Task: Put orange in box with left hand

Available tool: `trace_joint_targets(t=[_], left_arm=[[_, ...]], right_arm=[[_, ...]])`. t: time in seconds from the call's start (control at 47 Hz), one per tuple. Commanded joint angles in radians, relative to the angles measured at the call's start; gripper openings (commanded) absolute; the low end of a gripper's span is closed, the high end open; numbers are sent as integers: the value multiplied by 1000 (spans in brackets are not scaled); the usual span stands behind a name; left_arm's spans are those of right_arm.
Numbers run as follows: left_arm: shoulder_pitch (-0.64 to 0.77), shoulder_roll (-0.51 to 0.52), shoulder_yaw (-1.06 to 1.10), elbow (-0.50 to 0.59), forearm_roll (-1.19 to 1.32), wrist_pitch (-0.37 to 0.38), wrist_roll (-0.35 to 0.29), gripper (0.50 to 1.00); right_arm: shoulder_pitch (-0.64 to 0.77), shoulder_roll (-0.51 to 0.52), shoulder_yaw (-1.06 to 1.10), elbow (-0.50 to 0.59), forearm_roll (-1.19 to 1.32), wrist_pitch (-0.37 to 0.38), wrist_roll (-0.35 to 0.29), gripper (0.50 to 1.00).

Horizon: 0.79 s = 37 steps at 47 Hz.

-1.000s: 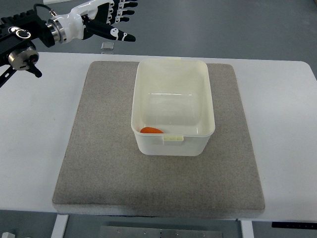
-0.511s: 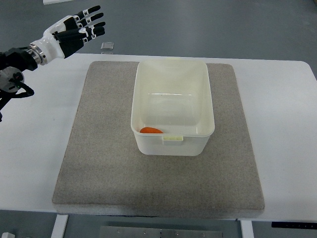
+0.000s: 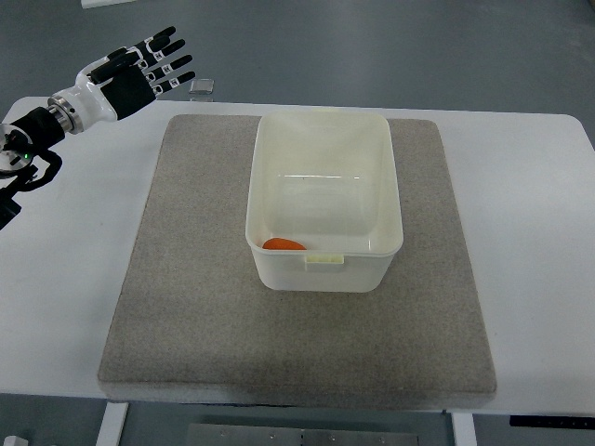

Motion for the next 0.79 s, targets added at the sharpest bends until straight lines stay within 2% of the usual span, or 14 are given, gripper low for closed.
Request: trace_joint_targets(t=[0.0,0.766], left_arm=[[7,0,-34,1,0,0,1,994],[38,-1,-46,-5,2,0,4,994]], right_arm=[[0,0,0,0,0,-1,0,932],[-1,0,-6,15,-9,-8,2,932]])
